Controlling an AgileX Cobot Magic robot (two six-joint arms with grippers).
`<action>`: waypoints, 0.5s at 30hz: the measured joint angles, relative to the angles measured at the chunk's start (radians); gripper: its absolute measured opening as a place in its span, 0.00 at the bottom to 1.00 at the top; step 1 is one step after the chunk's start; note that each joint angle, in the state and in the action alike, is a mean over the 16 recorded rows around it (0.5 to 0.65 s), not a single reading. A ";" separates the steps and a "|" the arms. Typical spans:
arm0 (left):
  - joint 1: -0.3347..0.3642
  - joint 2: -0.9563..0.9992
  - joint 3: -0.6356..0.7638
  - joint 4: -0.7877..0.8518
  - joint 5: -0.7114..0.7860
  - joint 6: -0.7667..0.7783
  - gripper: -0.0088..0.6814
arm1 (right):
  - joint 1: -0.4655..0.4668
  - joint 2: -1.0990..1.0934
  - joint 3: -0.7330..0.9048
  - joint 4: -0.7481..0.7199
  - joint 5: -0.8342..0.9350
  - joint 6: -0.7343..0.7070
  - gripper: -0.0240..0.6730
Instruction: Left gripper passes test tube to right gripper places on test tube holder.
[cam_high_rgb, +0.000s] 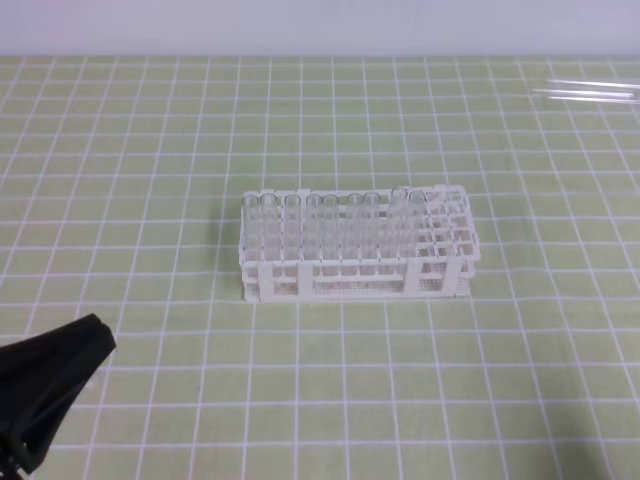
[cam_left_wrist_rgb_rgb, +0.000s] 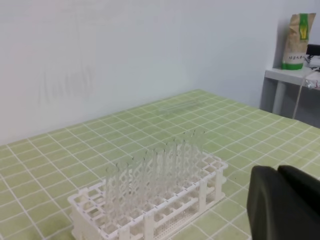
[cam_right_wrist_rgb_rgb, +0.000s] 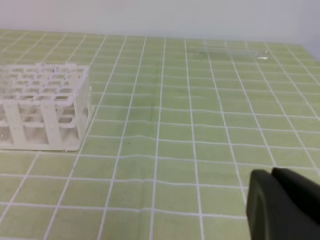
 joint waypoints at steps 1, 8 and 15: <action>0.000 0.000 0.000 0.000 0.000 0.000 0.01 | 0.000 -0.006 0.000 -0.008 0.010 0.010 0.01; 0.000 -0.001 0.000 -0.008 -0.001 0.000 0.01 | 0.000 -0.025 0.000 -0.070 0.024 0.043 0.01; 0.000 -0.001 0.000 -0.008 -0.001 0.000 0.01 | 0.000 -0.026 0.000 -0.111 0.022 0.039 0.01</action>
